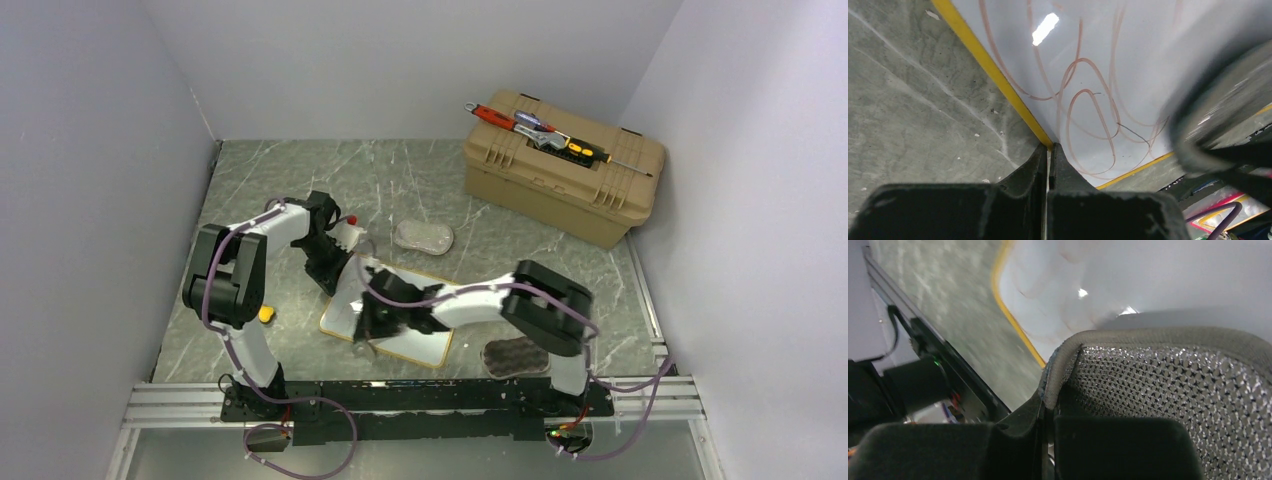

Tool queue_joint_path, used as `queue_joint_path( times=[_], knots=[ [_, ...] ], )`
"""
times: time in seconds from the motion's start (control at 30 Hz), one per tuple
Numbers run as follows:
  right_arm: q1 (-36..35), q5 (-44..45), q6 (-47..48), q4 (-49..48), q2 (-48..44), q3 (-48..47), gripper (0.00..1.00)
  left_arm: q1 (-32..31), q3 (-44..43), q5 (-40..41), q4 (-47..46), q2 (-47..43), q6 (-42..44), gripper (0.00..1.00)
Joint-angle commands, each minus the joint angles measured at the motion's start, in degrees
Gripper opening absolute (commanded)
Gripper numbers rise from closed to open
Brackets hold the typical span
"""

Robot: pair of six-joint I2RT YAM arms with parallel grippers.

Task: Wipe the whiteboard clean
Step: Erase the whiteboard at the center of the board.

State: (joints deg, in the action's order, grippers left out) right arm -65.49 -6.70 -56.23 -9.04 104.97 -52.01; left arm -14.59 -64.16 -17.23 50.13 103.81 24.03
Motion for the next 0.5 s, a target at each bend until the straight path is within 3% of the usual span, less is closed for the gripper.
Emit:
queue_joint_path(
  times=[0.0, 0.1, 0.23, 0.33, 0.47],
  knots=[
    [-1.39, -0.22, 4.83, 10.83, 13.38, -12.5, 0.0, -1.12, 2.73, -1.06, -5.96, 5.91, 0.86, 0.03],
    [-0.99, 0.42, 2.48, 10.09, 13.67, -12.35, 0.0, -1.14, 2.84, -0.94, -5.86, 5.56, 1.3, 0.03],
    [1.47, 1.98, -1.63, 5.17, 2.96, 6.17, 0.0, -1.09, 3.36, -0.49, -5.91, 5.11, 1.95, 0.03],
    [1.64, 5.25, -3.22, 7.38, -5.72, 16.56, 0.0, -1.06, 3.75, -0.22, -6.14, 4.68, 2.44, 0.03],
    [1.95, 4.87, -3.94, 5.87, -7.48, 20.66, 0.0, -1.06, 3.78, -0.77, -5.87, 4.5, 2.68, 0.03]
  ],
)
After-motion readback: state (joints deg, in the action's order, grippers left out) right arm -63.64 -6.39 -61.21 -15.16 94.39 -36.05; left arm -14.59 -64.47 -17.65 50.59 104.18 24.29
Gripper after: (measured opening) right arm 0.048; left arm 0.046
